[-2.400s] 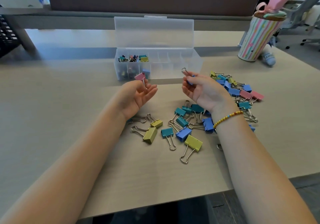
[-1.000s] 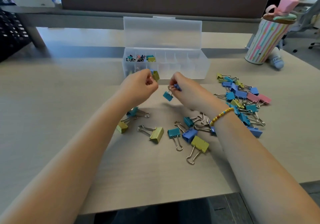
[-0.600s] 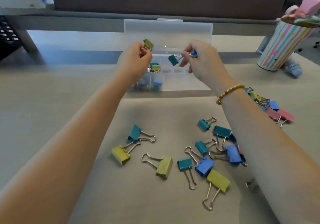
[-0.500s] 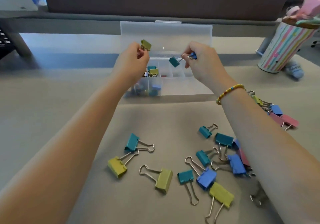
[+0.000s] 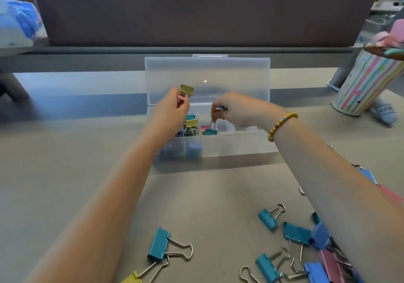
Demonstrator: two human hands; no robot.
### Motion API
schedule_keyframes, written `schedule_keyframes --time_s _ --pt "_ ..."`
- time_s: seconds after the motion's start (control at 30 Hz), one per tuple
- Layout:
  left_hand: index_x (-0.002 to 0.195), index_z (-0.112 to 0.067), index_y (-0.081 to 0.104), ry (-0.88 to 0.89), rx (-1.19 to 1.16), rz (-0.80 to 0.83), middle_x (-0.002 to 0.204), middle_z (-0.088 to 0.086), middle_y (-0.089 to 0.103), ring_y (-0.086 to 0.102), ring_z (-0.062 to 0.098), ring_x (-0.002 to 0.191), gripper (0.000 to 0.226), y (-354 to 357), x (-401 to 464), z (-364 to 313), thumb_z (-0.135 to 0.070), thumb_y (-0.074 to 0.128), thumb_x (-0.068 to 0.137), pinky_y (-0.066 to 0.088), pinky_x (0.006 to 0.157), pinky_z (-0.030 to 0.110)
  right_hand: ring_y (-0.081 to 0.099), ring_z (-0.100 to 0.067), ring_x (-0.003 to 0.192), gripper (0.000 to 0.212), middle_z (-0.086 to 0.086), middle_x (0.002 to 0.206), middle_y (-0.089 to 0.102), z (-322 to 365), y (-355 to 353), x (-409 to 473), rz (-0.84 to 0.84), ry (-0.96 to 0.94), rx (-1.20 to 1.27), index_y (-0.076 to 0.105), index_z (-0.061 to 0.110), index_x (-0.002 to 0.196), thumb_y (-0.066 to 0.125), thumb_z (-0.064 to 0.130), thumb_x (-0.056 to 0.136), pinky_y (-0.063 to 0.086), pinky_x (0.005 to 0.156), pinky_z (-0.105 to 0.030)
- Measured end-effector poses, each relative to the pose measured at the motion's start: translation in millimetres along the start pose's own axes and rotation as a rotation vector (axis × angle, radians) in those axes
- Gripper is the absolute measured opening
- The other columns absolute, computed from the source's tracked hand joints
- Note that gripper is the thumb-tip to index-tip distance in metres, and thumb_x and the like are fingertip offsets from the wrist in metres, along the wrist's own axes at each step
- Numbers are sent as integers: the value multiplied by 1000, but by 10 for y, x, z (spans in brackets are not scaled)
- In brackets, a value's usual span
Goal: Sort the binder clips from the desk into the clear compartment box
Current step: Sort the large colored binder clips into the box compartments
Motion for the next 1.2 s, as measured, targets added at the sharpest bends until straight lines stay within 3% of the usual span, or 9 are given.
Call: schedule_keyframes --time_s 0.2,0.4,0.53,0.63,0.83,1.0,1.13,1.2 --pt "98 -14 43 -24 20 8 76 -2 49 44 9 64 19 9 32 65 -30 35 100 36 56 23 50 -20 84 18 -6 103 63 98 128 186 109 0 -95 64 11 108 52 14 95 37 72 -27" --pt "99 -13 43 -47 1 -15 76 -3 47 43 7 64 18 1 26 69 -29 34 100 35 54 21 48 -22 82 23 -9 102 60 115 208 200 -72 25 -274 57 9 110 49 25 97 39 71 -30" --pt "99 -14 43 -51 -6 -10 84 2 52 46 13 68 19 4 23 56 -29 33 100 36 57 24 43 -17 69 23 -4 80 49 76 120 117 -120 67 20 42 13 99 38 36 100 31 55 -27" --pt "99 -17 41 -69 -1 22 78 -4 48 44 6 66 16 12 9 47 -30 33 100 35 53 19 37 -12 61 23 -3 73 42 80 89 46 -65 81 242 33 13 101 27 36 102 29 51 -26" --pt "100 -17 39 -74 4 29 91 2 50 43 6 65 13 -4 -3 36 -29 33 101 33 51 16 47 -17 73 35 0 75 48 109 103 57 -117 101 254 52 11 99 33 40 100 35 57 -25" --pt "100 -16 39 -82 5 40 79 -3 46 43 6 65 14 -3 11 51 -29 32 101 33 52 18 44 -14 67 23 -3 81 47 93 114 30 39 128 297 37 14 103 35 36 100 38 55 -24" --pt "100 -16 38 -94 0 43 76 -5 44 42 7 65 13 0 19 51 -28 32 101 33 52 16 51 -9 65 27 -2 90 61 95 84 36 1 110 429 54 11 98 34 30 101 41 55 -19" --pt "99 -16 39 -91 -6 40 76 -4 45 42 6 65 14 -5 20 62 -28 32 101 35 54 17 52 -12 78 33 -2 96 60 69 71 28 -56 102 402 63 10 104 36 30 101 42 68 -23"
Point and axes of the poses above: each hand's wrist, its own x-axis towards the middle knuckle, its own y-axis out of the palm, z = x × y, the point moved 2 cm from there along x, towards the middle knuckle
